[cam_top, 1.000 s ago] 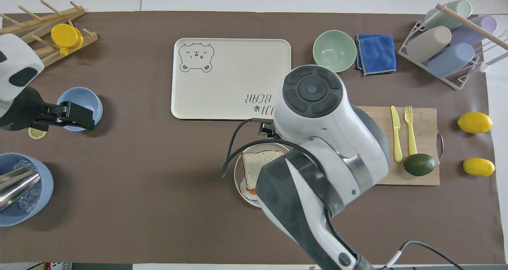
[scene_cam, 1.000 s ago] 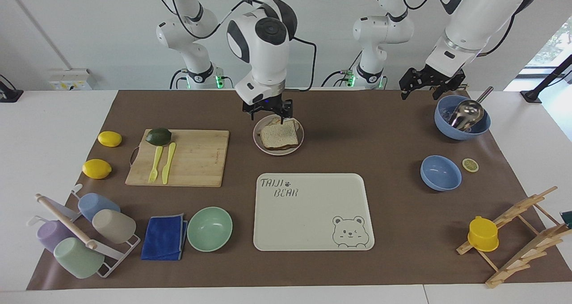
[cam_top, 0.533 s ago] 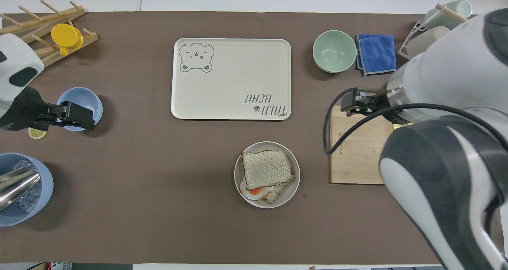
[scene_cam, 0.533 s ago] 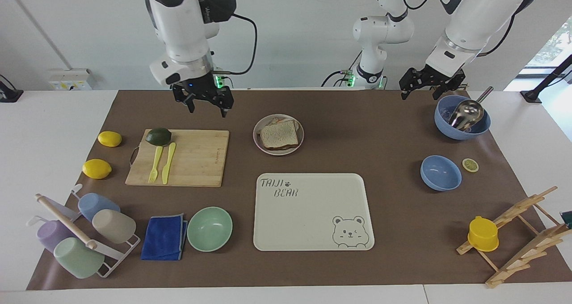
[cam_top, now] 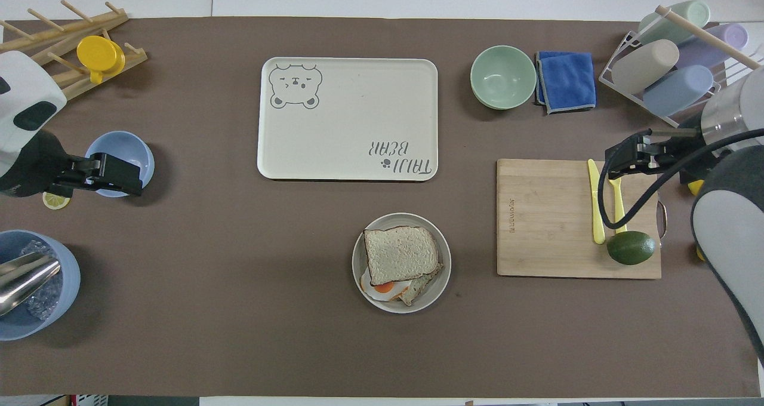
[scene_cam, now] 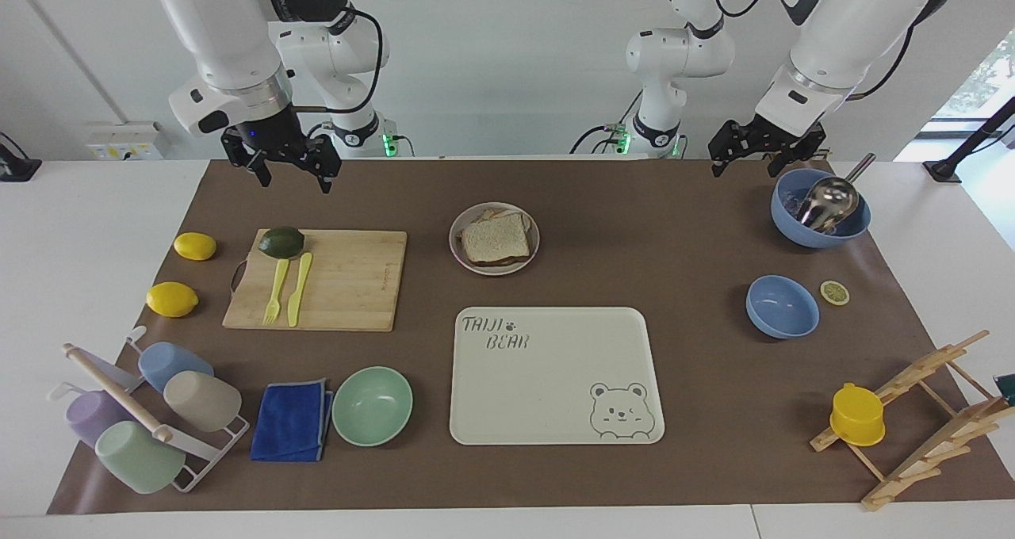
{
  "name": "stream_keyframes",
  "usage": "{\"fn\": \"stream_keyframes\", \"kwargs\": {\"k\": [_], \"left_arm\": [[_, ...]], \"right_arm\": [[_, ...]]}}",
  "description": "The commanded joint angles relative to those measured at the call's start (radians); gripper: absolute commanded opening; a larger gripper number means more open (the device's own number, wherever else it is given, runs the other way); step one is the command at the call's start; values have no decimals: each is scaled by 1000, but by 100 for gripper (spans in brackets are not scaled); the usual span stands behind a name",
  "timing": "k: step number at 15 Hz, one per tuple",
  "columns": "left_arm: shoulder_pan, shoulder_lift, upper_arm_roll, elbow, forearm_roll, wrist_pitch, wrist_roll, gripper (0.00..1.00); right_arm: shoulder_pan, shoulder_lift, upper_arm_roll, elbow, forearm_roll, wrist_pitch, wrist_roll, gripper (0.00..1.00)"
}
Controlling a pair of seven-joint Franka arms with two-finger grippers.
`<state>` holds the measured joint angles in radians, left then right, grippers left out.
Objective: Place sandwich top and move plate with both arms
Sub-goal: 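Withdraw the right gripper to rest while the left gripper reaches forward, then move the left gripper to the plate rim and grasp it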
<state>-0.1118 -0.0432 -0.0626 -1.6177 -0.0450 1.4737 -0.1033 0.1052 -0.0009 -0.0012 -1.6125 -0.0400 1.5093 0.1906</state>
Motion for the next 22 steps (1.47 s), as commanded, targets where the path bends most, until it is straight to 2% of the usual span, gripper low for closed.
{"fn": "stream_keyframes", "kwargs": {"k": [1, 5, 9, 12, 18, 22], "left_arm": [[11, -29, -8, -27, 17, 2, -9, 100], [1, -33, -13, -34, 8, 14, -10, 100], [-41, -55, -16, -119, -9, 92, -12, 100], [-88, -8, -16, -134, -58, 135, -13, 100], [-233, 62, -16, -293, -88, 411, -62, 100], [-334, 98, -16, -451, -127, 656, -98, 100]], "right_arm": [[-41, 6, 14, 14, -15, -17, -60, 100], [-85, 21, 17, 25, -12, -23, -115, 100], [-113, 41, 14, 32, -18, -32, -183, 100], [-119, 56, 14, 54, -11, -38, -200, 100], [-111, 48, -42, 37, -11, -41, -206, 100], [-110, 45, -46, 36, -12, -49, -206, 100]]}}
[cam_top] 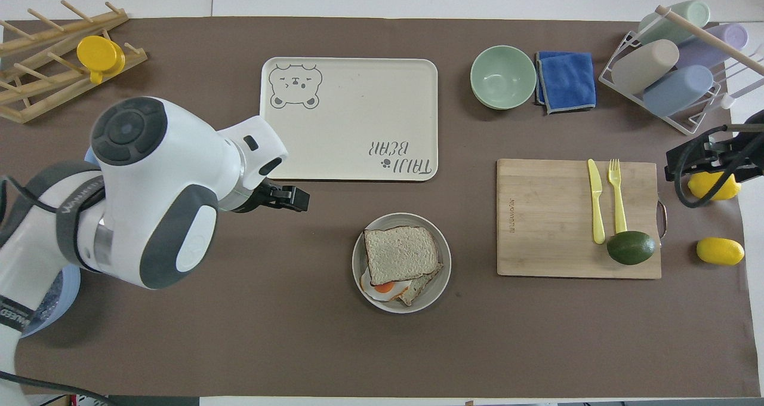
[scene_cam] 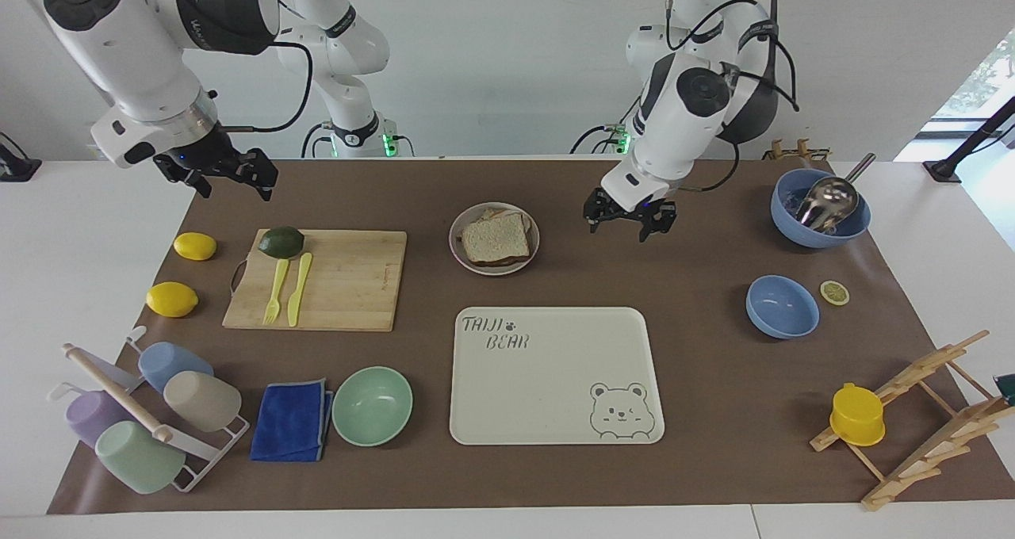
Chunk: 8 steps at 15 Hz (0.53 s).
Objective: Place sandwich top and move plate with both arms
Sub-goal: 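Move the left gripper to the plate rim and grasp it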
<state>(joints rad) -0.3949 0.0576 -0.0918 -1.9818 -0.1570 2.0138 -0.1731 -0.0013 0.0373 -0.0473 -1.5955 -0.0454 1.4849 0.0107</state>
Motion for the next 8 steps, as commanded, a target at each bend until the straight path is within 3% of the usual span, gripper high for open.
{"fn": "stream_keyframes", "kwargs": {"k": [1, 4, 8], "left_arm": [[-67, 8, 14, -107, -16, 156, -42, 100], [-79, 57, 12, -114, -18, 178, -57, 100], [-154, 64, 12, -175, -19, 244, -164, 100]], "right_arm": [[-3, 6, 0, 19, -7, -23, -26, 100], [-3, 1, -6, 19, -5, -25, -26, 100], [-8, 3, -20, 19, 7, -15, -29, 100]]}}
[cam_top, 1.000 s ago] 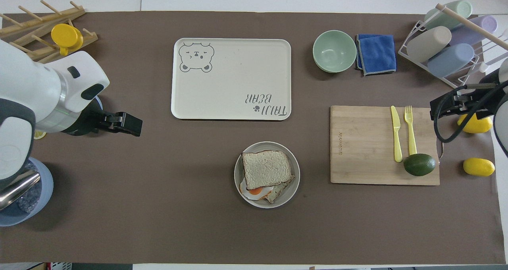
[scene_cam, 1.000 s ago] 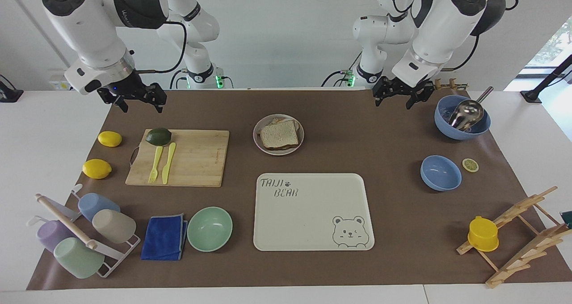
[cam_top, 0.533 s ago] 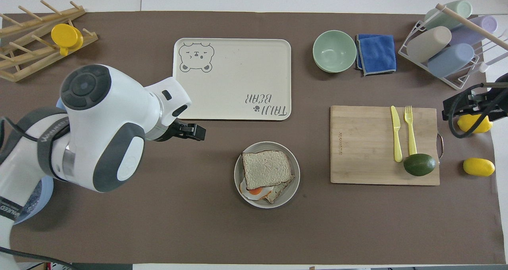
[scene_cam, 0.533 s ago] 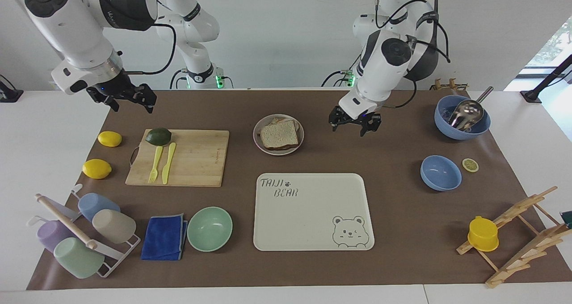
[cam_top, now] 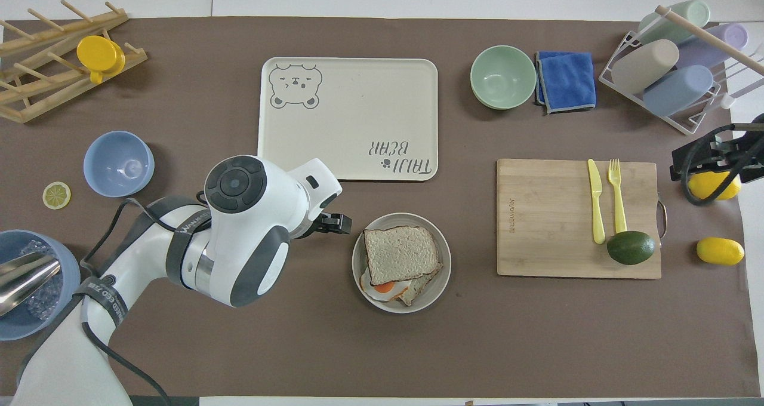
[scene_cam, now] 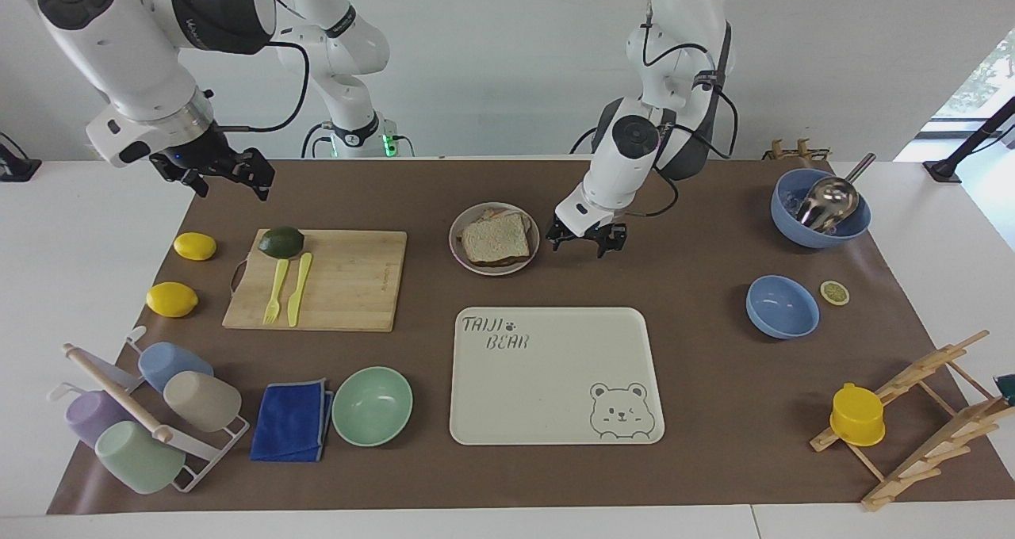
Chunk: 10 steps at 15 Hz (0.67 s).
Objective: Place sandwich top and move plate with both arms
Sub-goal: 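Move the left gripper to the plate rim and grasp it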
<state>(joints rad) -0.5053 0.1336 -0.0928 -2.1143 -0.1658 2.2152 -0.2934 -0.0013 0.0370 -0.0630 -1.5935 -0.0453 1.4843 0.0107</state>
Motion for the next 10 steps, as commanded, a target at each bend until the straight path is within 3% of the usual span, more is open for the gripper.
{"fn": "stream_keyframes", "kwargs": {"k": [1, 8, 10], "left_arm": [[-47, -9, 13, -55, -20, 47, -64, 100], [-71, -12, 13, -82, -123, 54, -78, 90], [-72, -12, 13, -88, -127, 57, -90, 79]], "right_arm": [[-6, 3, -3, 17, 8, -15, -41, 100], [-2, 1, -3, 17, 8, -21, -72, 100], [-8, 0, -3, 17, 8, -19, -69, 100]]}}
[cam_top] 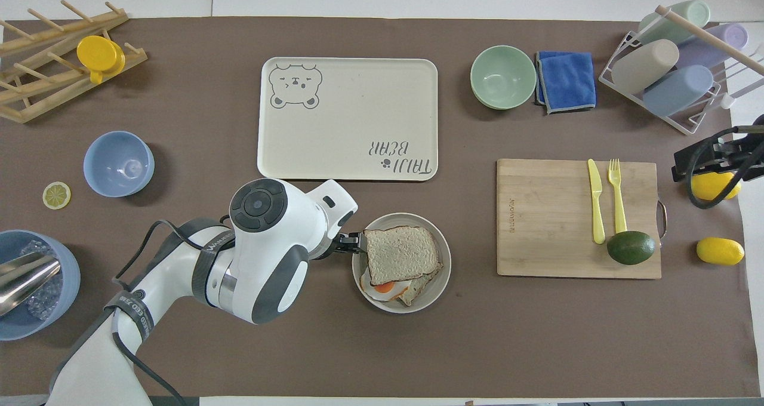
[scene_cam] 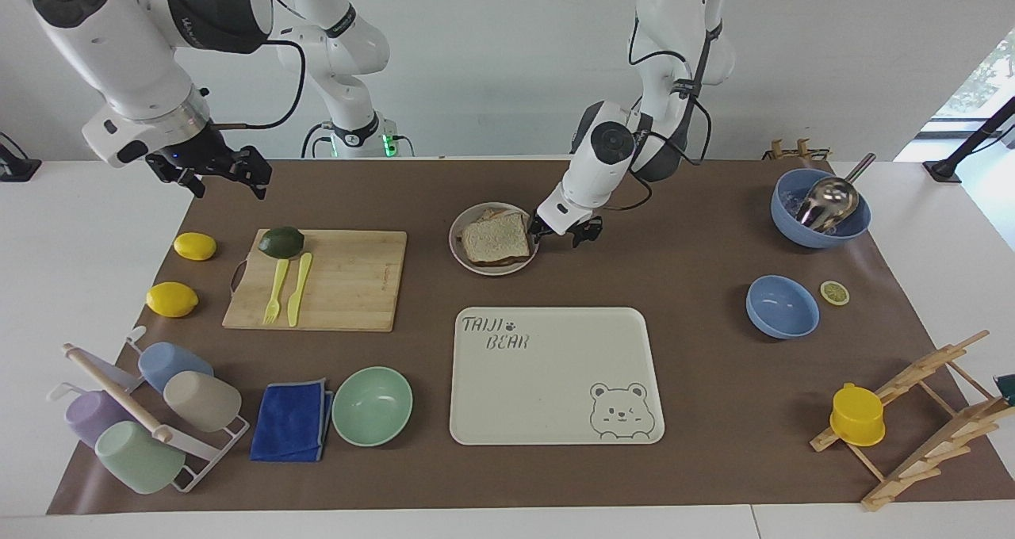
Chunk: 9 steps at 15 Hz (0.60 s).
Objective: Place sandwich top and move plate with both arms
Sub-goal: 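Move the left gripper to the plate rim and grasp it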
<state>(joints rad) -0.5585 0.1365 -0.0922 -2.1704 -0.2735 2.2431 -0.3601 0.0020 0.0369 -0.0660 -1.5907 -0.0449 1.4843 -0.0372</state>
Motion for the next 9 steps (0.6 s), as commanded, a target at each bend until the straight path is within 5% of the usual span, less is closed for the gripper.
{"fn": "stream_keyframes", "kwargs": {"k": [1, 4, 9], "left_arm": [[-20, -15, 12, -34, -20, 30, -25, 74], [-31, -15, 12, -49, -61, 64, -26, 64], [-40, -14, 12, -57, -70, 87, -37, 62]], "right_arm": [[-14, 0, 0, 12, 7, -21, -23, 100], [-13, 0, 0, 12, 7, -21, -23, 100], [-10, 0, 2, 12, 8, -21, -23, 100]]}}
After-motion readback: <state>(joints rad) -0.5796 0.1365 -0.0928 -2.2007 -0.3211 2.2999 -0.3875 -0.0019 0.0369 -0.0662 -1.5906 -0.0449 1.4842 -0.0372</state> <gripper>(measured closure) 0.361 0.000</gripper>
